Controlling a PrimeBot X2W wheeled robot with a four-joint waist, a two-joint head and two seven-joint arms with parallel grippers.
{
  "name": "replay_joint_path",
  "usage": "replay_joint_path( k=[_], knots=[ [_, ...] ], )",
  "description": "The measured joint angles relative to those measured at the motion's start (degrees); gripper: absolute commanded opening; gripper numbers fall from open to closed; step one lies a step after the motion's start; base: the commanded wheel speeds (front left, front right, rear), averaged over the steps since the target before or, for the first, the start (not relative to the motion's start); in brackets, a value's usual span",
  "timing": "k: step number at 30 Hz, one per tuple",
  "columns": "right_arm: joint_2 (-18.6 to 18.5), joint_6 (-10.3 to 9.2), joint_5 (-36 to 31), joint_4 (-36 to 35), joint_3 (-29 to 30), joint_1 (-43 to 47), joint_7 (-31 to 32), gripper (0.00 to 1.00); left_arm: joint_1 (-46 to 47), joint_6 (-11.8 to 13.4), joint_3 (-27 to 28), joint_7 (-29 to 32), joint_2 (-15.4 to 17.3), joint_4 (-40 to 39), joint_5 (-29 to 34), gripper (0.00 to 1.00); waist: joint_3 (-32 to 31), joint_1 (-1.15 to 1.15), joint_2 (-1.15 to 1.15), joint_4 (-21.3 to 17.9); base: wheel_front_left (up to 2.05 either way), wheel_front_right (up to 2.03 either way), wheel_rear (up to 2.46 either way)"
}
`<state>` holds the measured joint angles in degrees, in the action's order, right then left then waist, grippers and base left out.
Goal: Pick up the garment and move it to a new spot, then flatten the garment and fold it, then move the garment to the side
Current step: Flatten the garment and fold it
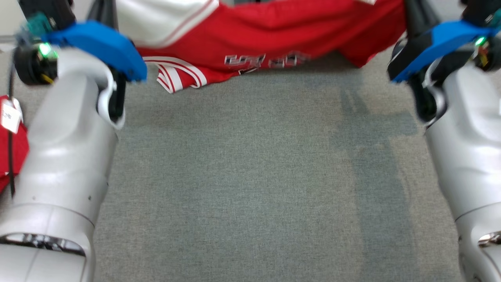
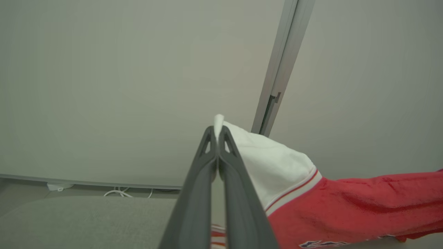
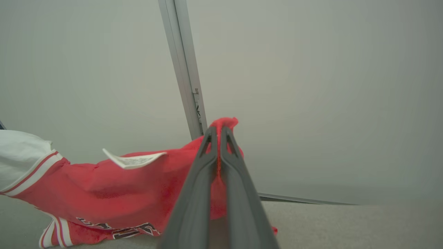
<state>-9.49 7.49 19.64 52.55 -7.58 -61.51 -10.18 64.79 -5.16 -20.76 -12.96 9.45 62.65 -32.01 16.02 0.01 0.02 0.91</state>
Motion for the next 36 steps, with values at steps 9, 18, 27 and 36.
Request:
replay_joint_path(
  k=[9,18,27,36],
  knots=[
    [1.3,0.00,5.8,5.0,-4.9,11.1,-4.5,0.00,-11.1,-1.7,0.3,-1.9,-2.1,3.8,-1.6,0.00,1.6,-0.01,0.00,0.0,0.00,0.00,0.00],
    [-0.5,0.00,7.3,-13.1,-0.9,32.0,-4.8,0.00,-32.8,0.6,6.9,-2.0,-0.3,-19.9,4.5,0.00,-2.7,-0.02,-0.02,0.6,0.00,0.00,0.00],
    [0.3,0.00,4.5,-29.0,5.1,53.4,-4.8,0.00,-55.7,5.2,10.5,-2.1,1.1,-41.4,8.4,0.00,-9.2,-0.03,-0.04,2.1,0.00,0.00,0.00],
    [3.8,0.00,0.4,-44.1,11.5,69.5,1.6,0.00,-72.4,12.3,10.2,7.8,3.8,-66.1,9.8,0.00,-11.6,-0.02,-0.03,2.9,0.00,0.00,0.00]
  ],
)
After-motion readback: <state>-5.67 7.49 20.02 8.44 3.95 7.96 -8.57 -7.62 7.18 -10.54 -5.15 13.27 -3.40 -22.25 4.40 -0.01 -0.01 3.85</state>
